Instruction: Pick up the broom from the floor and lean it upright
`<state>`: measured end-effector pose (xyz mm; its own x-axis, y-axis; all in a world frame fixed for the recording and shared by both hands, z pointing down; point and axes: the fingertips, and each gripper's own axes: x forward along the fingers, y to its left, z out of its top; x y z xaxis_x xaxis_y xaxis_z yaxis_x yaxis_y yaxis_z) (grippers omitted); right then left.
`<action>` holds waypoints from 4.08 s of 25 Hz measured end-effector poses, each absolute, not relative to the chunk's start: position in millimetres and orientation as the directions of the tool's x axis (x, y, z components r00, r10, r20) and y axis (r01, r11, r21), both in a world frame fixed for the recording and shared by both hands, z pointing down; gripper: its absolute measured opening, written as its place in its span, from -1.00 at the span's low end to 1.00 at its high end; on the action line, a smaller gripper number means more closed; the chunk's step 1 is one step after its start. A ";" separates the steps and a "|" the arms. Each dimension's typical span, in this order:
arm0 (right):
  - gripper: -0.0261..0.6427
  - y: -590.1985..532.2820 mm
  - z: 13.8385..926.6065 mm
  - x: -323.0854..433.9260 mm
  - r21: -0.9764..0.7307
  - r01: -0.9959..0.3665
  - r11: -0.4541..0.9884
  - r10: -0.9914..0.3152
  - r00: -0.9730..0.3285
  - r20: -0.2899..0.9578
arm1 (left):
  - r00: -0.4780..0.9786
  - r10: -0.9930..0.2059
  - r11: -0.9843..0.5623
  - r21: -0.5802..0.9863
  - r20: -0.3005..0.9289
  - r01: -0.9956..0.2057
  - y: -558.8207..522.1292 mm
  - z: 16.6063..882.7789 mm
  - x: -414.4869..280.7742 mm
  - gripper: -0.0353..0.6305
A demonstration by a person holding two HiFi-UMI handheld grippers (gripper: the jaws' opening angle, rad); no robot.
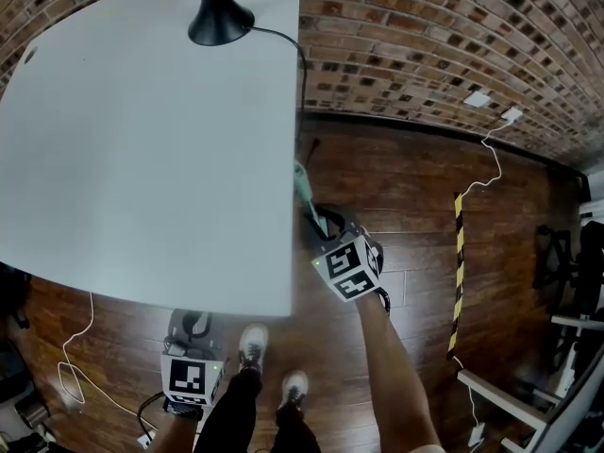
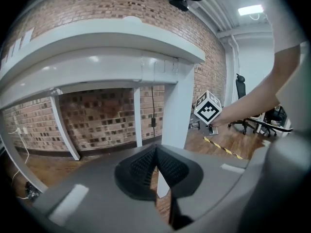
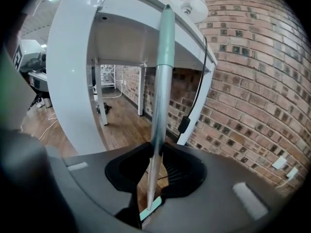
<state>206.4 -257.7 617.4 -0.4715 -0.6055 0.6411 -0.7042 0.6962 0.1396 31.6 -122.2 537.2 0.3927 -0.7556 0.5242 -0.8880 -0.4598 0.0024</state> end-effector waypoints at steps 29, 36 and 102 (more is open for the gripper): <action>-0.63 -256.0 598.0 214.3 0.173 -0.793 0.584 -0.727 -0.416 0.547 | 0.416 -0.763 -0.455 0.045 0.495 -0.889 -123.6 545.7 39.9 -0.89; -0.88 -218.3 554.9 242.2 0.194 -0.839 0.508 -0.781 -0.354 0.515 | 0.409 -0.780 -0.437 0.056 0.474 -0.898 -122.9 513.4 43.7 -0.89; -0.88 200.3 29.3 222.6 -0.003 -0.928 0.372 -0.921 -0.369 0.127 | 0.446 -0.882 -0.460 -0.076 0.154 -0.884 166.1 72.8 -40.1 -0.89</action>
<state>222.6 200.3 29.3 -0.3690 -0.9208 0.1267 -0.9284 0.3716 -0.0028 -40.1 166.1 72.8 0.4459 -0.8818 0.1535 -0.8844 -0.4604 -0.0764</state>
